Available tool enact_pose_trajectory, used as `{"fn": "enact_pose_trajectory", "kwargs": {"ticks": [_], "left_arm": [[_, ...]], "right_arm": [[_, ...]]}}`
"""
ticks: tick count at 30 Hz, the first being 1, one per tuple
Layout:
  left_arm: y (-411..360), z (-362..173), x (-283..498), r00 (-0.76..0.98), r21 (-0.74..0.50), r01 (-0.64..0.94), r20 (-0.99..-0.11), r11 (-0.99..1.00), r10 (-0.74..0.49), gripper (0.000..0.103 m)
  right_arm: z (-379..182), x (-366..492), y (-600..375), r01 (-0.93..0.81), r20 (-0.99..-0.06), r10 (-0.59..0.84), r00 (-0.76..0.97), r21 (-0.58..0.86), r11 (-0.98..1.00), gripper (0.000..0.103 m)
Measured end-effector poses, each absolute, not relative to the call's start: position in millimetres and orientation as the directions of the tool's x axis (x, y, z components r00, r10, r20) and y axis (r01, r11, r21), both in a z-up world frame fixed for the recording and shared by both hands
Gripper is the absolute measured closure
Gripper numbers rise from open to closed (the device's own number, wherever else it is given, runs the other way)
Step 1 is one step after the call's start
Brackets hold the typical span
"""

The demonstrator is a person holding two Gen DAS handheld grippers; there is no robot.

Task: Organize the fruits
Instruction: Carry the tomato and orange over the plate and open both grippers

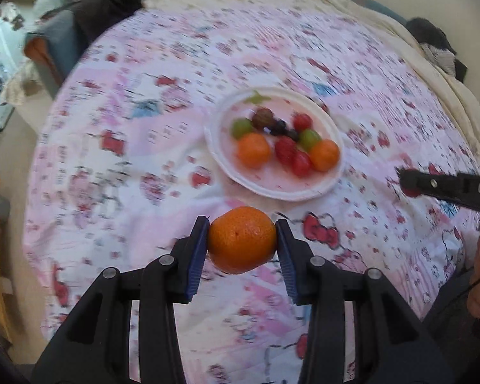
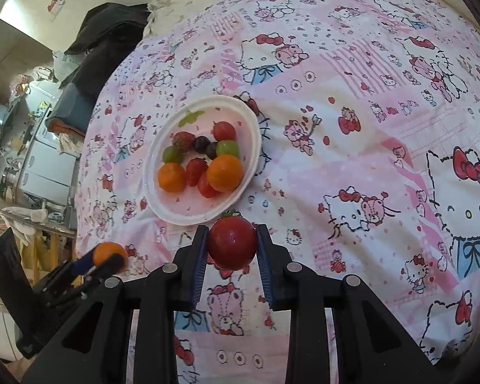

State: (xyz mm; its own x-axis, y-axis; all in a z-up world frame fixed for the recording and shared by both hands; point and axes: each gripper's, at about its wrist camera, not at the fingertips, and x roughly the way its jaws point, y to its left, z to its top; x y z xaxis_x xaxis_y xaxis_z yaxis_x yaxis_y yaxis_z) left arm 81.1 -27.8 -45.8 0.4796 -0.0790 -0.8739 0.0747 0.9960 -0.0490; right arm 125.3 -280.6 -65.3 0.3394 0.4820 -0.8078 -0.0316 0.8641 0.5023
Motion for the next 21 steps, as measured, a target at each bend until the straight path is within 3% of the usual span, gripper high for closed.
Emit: {"fn": "enact_pose_trajectory", "kwargs": {"ticks": [11, 21], "left_arm": [[7, 6, 91, 0.590, -0.014, -0.017, -0.807, 1.000, -0.002, 0.065], [-20, -18, 132, 0.545, -0.057, 0.036, -0.836, 0.998, -0.068, 0.065]], "right_arm": [[-37, 144, -279, -0.063, -0.732, 0.558, 0.392, 0.584, 0.810, 0.072], [-43, 184, -271, -0.060, -0.741, 0.544, 0.395, 0.570, 0.820, 0.072]]}}
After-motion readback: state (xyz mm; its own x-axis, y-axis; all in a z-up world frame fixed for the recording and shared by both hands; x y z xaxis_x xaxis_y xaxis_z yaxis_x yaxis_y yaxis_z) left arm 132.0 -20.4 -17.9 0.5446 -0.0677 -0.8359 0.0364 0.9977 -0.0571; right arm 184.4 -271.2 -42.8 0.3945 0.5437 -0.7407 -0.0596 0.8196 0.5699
